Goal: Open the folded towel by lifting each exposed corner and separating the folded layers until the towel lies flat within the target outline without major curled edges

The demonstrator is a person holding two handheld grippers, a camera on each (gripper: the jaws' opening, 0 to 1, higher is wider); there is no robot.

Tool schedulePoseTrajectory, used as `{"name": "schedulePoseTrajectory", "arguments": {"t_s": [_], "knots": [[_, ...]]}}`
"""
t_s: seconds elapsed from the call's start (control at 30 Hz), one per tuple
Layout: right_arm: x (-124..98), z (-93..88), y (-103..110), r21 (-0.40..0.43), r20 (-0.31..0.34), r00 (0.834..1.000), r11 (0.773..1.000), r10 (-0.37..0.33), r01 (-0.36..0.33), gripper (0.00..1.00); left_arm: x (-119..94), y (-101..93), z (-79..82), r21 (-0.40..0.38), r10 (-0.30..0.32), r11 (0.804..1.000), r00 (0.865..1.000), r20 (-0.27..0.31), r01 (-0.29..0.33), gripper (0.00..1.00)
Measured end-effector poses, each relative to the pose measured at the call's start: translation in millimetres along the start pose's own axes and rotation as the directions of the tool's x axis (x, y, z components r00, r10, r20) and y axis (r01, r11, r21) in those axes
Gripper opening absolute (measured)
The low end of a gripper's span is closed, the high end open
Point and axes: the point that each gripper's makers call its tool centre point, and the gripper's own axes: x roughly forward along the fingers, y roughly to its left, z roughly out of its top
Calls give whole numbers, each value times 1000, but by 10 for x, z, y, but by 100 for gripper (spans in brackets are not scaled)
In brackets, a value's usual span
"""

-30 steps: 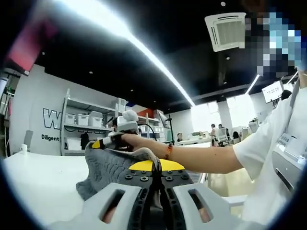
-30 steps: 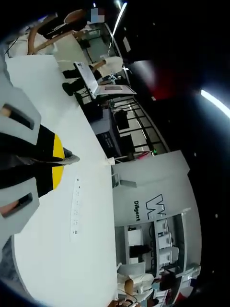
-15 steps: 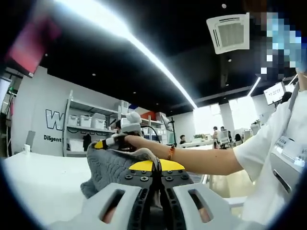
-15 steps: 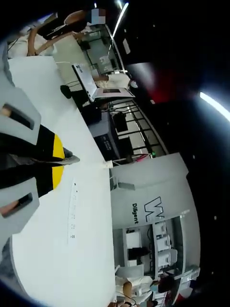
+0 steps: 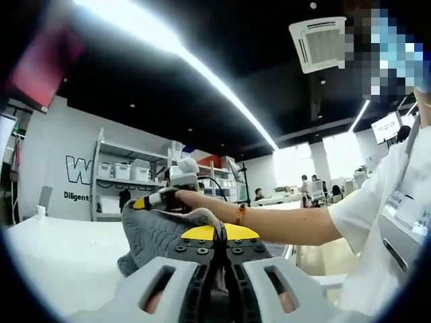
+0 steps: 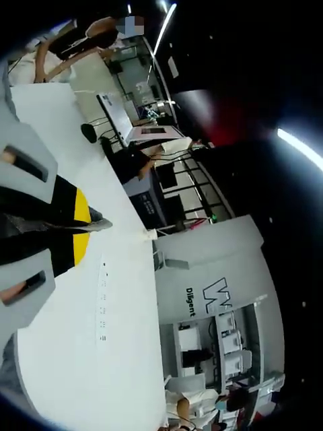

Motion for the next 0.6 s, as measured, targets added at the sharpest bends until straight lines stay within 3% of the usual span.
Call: {"name": "schedulePoseTrajectory", "arguments": {"t_s": [0.2, 0.6], "knots": [[27, 55, 82, -13, 7, 1000, 1000, 6, -6, 0, -53, 18, 33, 22, -3, 1000, 1000, -1, 3, 0], [64, 96, 245, -3, 16, 999, 999, 32, -32, 0, -212, 178, 136, 22, 48, 999, 998, 30, -48, 0]]}}
